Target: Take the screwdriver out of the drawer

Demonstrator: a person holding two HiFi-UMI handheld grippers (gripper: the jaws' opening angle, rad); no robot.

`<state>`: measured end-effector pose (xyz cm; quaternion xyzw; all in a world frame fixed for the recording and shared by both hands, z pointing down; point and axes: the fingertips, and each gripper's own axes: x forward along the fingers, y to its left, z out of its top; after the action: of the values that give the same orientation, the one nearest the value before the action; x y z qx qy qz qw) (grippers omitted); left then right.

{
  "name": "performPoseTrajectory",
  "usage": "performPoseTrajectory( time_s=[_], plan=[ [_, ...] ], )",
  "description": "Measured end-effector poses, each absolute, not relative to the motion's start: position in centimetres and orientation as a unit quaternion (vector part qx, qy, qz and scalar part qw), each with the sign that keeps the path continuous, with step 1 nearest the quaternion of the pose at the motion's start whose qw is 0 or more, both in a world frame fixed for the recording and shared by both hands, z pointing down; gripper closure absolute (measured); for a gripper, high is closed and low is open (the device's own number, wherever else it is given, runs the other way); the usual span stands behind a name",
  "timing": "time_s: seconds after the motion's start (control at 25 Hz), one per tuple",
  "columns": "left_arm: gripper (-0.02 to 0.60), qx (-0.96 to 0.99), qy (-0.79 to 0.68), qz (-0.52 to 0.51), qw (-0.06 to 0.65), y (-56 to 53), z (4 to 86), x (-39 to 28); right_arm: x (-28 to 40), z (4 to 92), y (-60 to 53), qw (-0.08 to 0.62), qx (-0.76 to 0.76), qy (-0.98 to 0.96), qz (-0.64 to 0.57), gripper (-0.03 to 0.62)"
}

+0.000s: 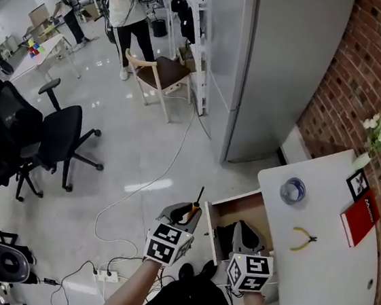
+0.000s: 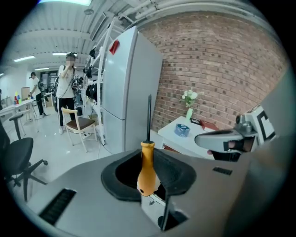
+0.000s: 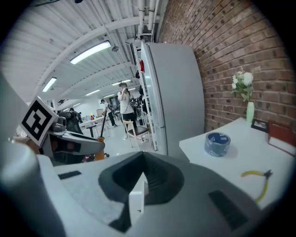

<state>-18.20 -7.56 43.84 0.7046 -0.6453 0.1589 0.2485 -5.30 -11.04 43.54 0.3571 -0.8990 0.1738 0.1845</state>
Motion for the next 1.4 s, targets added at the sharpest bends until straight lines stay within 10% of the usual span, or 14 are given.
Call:
performPoseTrajectory(
  time_s=[1.4],
  plan=[
    [0.509, 0.623, -0.744, 0.068, 0.231, 2.0, 38.8, -26.0, -9.6, 40.4, -7.4, 0.198, 0.299, -0.925, 0.129, 0.592]
  ],
)
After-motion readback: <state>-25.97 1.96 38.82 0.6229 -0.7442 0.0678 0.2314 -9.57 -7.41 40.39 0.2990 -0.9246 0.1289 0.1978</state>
